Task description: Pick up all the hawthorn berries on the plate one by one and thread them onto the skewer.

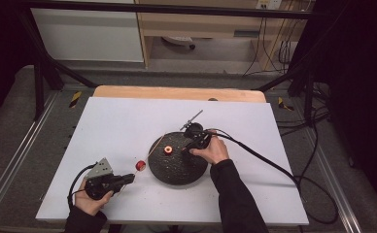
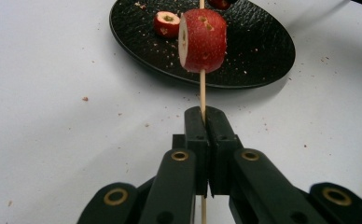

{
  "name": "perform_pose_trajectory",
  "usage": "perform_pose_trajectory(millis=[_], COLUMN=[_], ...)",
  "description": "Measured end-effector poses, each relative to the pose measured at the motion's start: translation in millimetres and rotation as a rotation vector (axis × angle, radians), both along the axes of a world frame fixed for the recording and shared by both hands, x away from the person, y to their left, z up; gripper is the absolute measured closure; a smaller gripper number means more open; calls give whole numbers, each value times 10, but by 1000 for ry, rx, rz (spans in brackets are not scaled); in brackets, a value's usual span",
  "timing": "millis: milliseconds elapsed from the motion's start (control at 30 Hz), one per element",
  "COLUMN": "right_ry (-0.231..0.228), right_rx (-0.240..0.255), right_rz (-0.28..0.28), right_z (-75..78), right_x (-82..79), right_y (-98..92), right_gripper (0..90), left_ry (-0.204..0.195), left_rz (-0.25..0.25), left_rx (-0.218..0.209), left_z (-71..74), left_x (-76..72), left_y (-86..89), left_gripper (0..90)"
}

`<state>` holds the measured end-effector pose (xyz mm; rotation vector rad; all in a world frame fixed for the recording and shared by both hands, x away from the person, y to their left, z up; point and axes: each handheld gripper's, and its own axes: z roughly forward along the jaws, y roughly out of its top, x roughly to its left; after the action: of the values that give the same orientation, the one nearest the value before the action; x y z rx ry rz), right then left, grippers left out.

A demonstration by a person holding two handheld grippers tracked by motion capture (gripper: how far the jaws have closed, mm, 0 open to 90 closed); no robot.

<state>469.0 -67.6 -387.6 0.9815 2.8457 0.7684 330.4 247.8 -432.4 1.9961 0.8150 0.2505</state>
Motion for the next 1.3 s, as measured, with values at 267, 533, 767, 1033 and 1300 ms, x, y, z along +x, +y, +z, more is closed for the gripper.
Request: perform_pose_trajectory(millis=[267, 533, 767, 1033, 1300], right_ry=[-34, -65, -85, -94, -112], right_rx=[137, 307, 459, 614, 700], right_rz=[-76, -143, -225, -309, -367], right_z=[86, 60, -16, -142, -246], right_x=[-130, -314, -447, -558, -630], right_y=[-178, -336, -451, -540, -602], right_gripper=[626, 626, 627, 628, 628], left_ry=[-3, -6, -8, -8, -7], left_rz=[1, -1, 3, 0, 5], left_rx=[0, 5, -1, -1, -4], left_z=[-1, -5, -3, -8, -8], left_x=[-3, -13, -20, -29, -32], left_y=[-11, -41, -53, -85, -100], left_gripper=[884, 884, 885, 885, 885])
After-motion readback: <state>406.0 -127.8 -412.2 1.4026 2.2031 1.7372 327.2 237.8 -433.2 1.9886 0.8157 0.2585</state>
